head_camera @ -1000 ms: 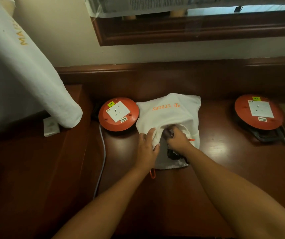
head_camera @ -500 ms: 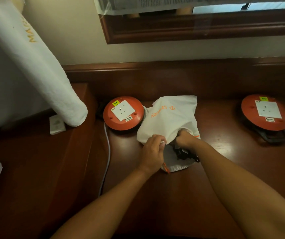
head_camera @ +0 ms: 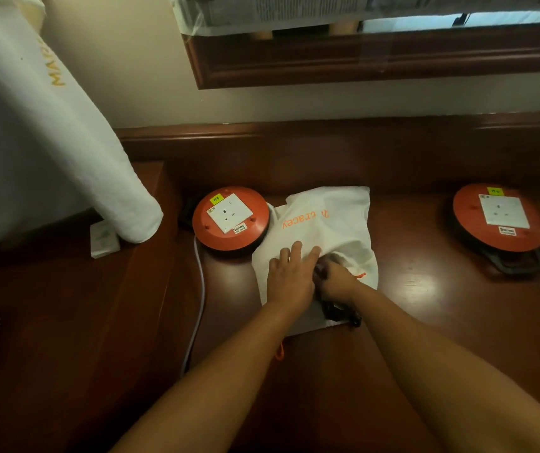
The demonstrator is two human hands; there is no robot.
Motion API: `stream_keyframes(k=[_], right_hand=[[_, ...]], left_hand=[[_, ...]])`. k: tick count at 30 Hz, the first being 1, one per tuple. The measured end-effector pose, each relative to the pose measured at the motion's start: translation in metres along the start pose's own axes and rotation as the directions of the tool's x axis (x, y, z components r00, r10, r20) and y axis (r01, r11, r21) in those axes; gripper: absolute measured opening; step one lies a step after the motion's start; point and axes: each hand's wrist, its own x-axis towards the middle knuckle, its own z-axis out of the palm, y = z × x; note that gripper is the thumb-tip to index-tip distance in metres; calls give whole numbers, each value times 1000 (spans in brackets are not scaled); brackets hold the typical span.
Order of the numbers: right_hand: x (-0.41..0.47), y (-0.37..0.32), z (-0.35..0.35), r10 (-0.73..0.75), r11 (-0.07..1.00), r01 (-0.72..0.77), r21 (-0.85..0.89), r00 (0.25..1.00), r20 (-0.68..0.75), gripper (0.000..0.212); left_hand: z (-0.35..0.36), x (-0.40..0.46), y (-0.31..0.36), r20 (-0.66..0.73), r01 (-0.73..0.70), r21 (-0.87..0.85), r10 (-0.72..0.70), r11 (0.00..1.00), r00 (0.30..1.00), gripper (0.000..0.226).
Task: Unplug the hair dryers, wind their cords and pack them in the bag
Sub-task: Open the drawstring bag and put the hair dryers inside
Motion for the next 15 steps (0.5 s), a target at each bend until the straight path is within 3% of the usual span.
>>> stream_keyframes(k=[3, 5, 7, 9, 12, 15], right_hand=[[5, 9, 12, -52, 999, 52, 2, 994, -96, 55], [1, 12, 17, -84, 993, 96, 68, 983, -161, 52], [-13, 13, 16, -84, 972, 122, 200, 979, -188, 42], [-29, 23, 15, -76, 951, 109, 291, 989, -124, 52], [-50, 48, 20, -140, 964, 154, 215, 987, -76, 95], [-49, 61, 30, -157, 986, 162, 47, 982, -104, 99]], left_hand=[[5, 14, 0, -7, 9, -20, -9, 1000, 1000, 46], [8, 20, 3, -18, 7, -35, -8, 999, 1000, 41], [8, 26, 10, -39, 21, -83, -25, 996, 999, 47], [5, 33, 16, -46, 38, -132, -44, 991, 998, 55], [0, 46, 21, -38, 8, -92, -12, 996, 999, 47], [-2, 53, 23, -22, -13, -174, 10, 985, 1000, 31]])
